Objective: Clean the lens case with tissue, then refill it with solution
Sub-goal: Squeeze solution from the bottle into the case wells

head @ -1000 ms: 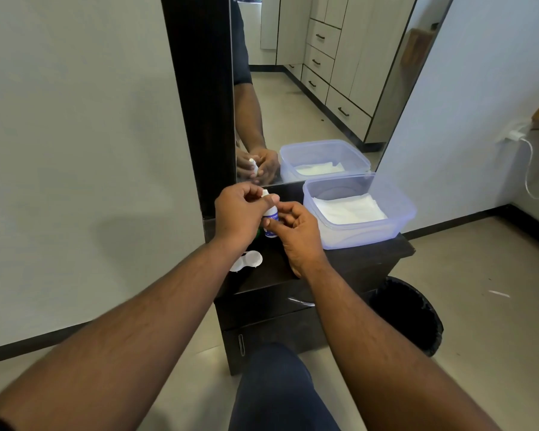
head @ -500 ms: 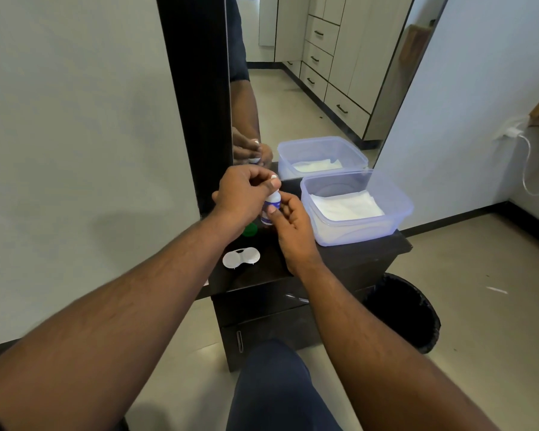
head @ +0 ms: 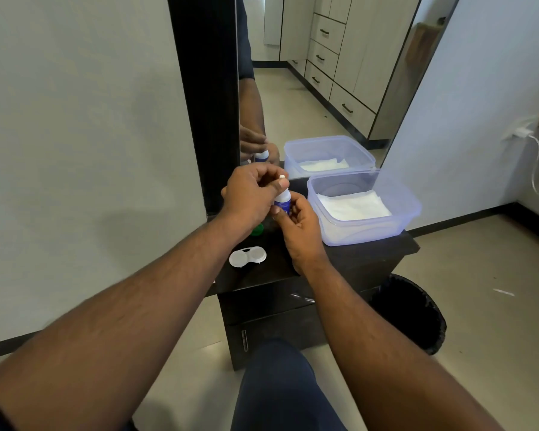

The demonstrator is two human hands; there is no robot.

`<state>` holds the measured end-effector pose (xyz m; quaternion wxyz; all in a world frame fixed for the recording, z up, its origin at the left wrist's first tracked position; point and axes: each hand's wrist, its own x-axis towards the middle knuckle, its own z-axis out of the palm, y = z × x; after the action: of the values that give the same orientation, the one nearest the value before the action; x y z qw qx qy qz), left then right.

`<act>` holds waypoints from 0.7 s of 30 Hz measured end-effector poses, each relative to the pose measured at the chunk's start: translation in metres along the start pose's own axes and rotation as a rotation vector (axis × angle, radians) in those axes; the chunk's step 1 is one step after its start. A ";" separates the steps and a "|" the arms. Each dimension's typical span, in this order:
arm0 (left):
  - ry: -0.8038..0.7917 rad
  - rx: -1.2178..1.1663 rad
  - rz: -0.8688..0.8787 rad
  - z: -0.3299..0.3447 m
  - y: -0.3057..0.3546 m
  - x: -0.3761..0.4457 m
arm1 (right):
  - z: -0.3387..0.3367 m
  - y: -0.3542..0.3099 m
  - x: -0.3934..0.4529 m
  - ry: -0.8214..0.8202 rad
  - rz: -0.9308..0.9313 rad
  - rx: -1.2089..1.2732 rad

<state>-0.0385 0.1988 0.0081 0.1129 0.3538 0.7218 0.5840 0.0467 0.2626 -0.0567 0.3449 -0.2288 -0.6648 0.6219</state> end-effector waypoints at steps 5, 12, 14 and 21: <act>0.091 0.111 0.041 0.005 -0.009 -0.004 | 0.000 -0.002 -0.001 0.028 -0.012 -0.048; 0.175 0.210 0.011 0.010 -0.020 -0.005 | -0.001 -0.001 0.000 0.004 -0.014 -0.154; 0.090 0.220 0.068 0.008 -0.021 -0.005 | -0.002 -0.001 0.000 -0.005 -0.029 -0.131; -0.301 0.195 0.099 -0.019 -0.017 0.015 | 0.000 -0.004 -0.004 -0.054 -0.037 -0.068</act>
<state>-0.0669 0.1929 0.0014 0.1558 0.4815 0.7317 0.4567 0.0498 0.2587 -0.0535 0.3303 -0.2111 -0.6986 0.5986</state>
